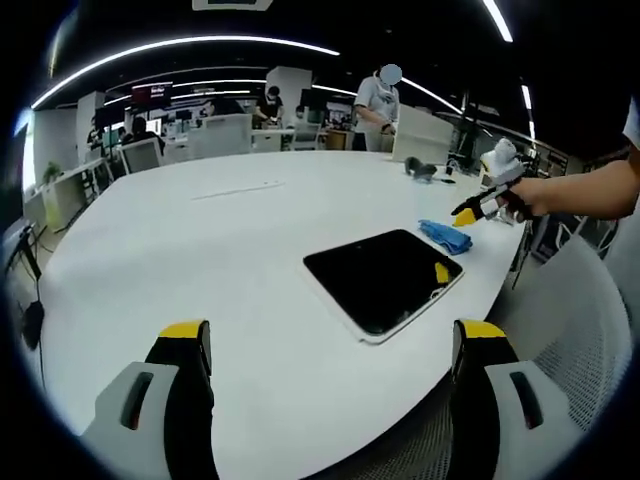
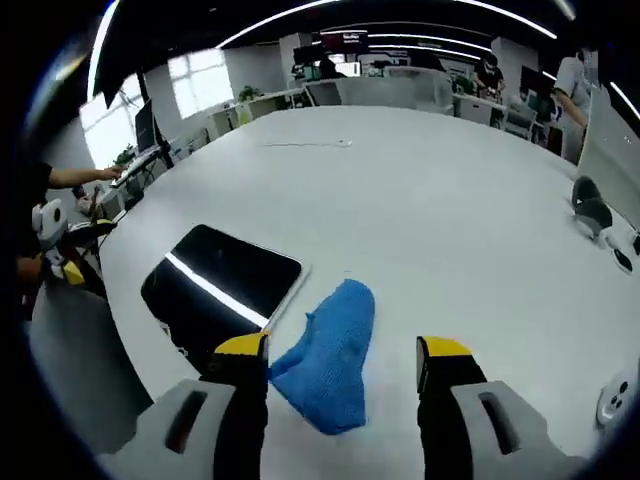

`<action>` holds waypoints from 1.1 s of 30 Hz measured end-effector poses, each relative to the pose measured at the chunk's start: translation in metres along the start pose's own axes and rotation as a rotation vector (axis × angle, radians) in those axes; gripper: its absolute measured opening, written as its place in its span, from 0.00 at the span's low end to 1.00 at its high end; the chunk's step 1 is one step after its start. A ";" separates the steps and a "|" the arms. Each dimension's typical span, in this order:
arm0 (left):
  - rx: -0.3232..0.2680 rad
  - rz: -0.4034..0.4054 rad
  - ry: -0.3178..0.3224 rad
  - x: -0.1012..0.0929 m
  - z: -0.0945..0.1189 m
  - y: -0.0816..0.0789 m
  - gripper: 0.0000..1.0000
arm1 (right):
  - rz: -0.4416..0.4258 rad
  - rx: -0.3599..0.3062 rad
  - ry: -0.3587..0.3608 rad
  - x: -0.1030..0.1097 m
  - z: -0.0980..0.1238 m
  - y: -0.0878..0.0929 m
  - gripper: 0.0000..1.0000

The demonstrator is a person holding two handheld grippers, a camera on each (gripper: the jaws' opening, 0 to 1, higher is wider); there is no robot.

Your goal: Wipe the mirror surface with the cleaning cloth until all visible marks leave the cleaned area.

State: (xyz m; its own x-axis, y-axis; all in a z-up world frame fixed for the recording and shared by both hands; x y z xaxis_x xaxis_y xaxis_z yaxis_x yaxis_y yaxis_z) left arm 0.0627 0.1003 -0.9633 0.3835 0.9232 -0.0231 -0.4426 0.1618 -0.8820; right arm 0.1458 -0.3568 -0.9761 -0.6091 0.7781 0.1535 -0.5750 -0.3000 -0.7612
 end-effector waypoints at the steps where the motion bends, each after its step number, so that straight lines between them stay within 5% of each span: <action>1: 0.004 -0.003 0.000 0.000 0.000 0.001 0.99 | 0.022 -0.014 -0.008 0.001 0.004 0.003 0.71; 8: 0.019 0.001 -0.008 0.002 -0.001 0.002 0.99 | -0.040 -0.013 0.019 0.005 0.028 0.038 0.98; 19: 0.022 0.005 -0.007 0.002 0.000 0.002 0.99 | -0.082 -0.018 -0.010 0.014 0.034 0.056 0.99; 33: 0.028 0.000 -0.003 0.001 -0.001 0.003 0.99 | -0.081 -0.026 -0.014 0.015 0.038 0.050 0.99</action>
Point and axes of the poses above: the point that each gripper's makers call its tool centre point, and the gripper's own axes: z roughly backward along the fingers, x roughly to its left, y roughly out of its underside, the point moved 10 cm from there along z, roughly backward along the fingers, and after that the axes turned 11 degrees about -y, right-handed, at the moved point
